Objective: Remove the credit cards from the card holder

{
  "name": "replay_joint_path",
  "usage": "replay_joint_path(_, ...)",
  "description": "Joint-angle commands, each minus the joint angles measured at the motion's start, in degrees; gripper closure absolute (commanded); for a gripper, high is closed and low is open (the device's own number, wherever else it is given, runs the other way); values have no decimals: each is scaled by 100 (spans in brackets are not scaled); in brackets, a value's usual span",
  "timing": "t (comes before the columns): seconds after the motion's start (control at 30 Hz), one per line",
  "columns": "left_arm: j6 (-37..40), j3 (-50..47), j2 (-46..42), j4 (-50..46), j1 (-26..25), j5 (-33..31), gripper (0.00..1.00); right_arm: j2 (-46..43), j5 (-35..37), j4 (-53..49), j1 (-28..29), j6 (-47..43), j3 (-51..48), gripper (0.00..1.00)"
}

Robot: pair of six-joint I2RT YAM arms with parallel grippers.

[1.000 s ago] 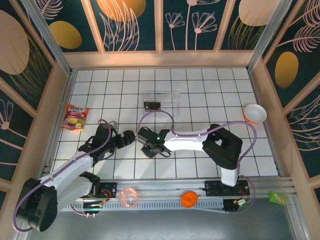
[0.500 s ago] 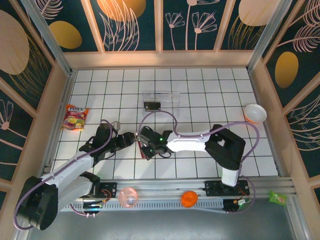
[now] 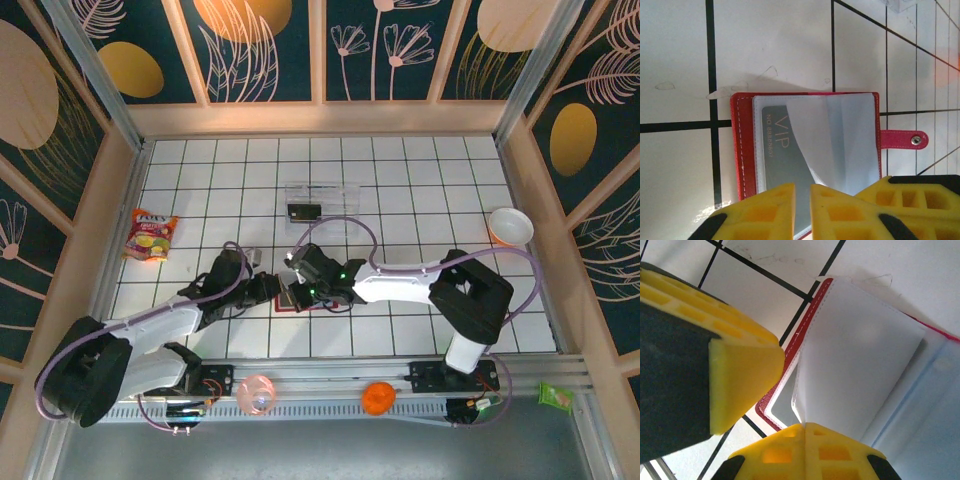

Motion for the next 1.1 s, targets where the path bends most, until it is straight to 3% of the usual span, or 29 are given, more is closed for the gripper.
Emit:
replay_joint_path(0.0,-69,-2,170,165,-42,-50,92,-288,55,57,-27,205,-117,100)
replay_joint_path(0.17,-118,-49,260,199,-59,-57,100,-376,121,34,-36,316,-241,100)
replay_joint_path(0.67,37,172,792,31,-321,-90,100,-387,224,99,-44,562,-378,100)
replay_joint_path(1.03,57,24,910,-120,-323,-113,100,-880,1089,-528,-123,1127,-815,100)
replay_joint_path(1.07,63,33,905,-96,-318,-90,100,-931,1246,-680,-128,1253,-862,95)
